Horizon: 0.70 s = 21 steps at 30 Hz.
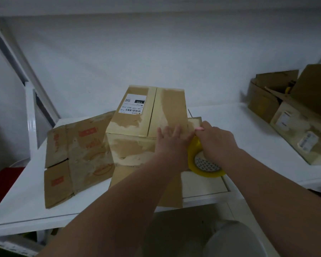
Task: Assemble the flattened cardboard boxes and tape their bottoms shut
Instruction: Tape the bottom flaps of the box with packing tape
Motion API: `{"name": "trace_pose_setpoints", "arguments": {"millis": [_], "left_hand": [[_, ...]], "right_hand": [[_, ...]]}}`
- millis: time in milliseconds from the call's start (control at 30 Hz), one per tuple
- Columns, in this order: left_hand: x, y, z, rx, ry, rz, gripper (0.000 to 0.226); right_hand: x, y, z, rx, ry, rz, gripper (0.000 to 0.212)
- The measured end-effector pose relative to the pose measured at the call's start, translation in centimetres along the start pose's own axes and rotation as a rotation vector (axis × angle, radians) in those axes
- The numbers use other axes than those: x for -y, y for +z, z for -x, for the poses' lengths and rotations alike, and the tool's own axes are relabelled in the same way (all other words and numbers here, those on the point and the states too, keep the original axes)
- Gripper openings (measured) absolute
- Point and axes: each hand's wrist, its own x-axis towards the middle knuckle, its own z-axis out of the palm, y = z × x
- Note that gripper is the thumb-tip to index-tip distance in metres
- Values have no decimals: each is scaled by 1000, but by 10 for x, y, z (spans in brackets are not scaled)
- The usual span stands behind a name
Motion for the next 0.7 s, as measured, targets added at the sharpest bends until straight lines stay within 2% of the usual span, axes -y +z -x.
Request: {"name": "trace_pose_setpoints", "arguments": {"millis": [167,367,533,700], "left_hand": [[2,6,6,-140,56,-36,83],[12,15,19,-192,125,-8,73],[19,22,29,-266,163,6,56],[40,27,35,-277,250,8,56]], "right_hand": [[4,-4,12,16,-21,-31,41],[13,-16,30,149,1,-32,47],[23,-23,42,196,0,3,47],[40,-28,49,199,6,-4,43]]}}
